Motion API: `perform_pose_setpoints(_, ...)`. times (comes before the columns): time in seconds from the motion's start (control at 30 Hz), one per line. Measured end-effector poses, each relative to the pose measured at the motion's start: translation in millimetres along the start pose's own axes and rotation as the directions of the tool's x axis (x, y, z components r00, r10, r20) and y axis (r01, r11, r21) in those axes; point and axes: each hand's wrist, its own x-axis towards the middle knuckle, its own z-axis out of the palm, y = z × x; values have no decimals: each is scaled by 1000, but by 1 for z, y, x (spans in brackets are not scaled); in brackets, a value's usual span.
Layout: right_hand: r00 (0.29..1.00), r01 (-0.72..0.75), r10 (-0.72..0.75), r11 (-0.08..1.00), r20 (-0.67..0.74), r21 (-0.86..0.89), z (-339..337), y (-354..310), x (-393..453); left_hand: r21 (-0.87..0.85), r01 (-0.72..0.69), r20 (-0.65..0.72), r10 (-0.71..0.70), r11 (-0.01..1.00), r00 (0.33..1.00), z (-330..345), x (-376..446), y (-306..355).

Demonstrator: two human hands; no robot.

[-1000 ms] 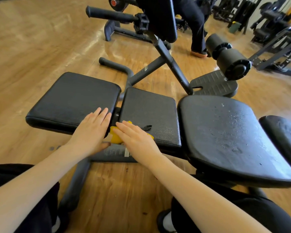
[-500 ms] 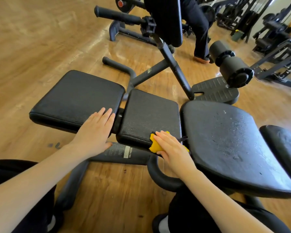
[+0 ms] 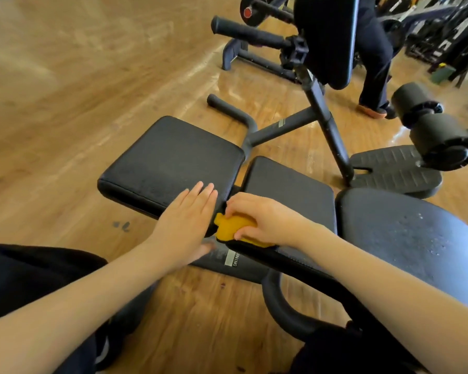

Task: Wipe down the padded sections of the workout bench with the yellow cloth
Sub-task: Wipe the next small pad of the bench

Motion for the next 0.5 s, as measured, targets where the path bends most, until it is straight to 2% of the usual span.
perform_pose_setpoints(0.1,992,103,-97,991,78,-85,0,5,2,-34,-11,-6,11,999,1000,2,2,-4)
perform_pose_setpoints(0.17,982,180,-171,974,77,-135,4,9,5,-58,-12,-16,11,998,1000,4,3,-7)
perform_pose_setpoints(0.27,968,248,-241,961,72,-121,4,21,14,-62,-21,-43,18,998,999,7,2,-10)
perform_pose_setpoints(0.33,969,242,-240,970,50,-19,1,34,21,-64,-24,-53,20,998,998,5,1,-9)
perform_pose_setpoints(0.4,984,179,-179,982,9,53,-4,45,28,-40,-25,-37,23,999,999,4,1,-9)
perform_pose_setpoints(0.5,995,95,-95,995,-5,20,-10,51,37,1,-19,-46,19,1000,999,0,1,-8)
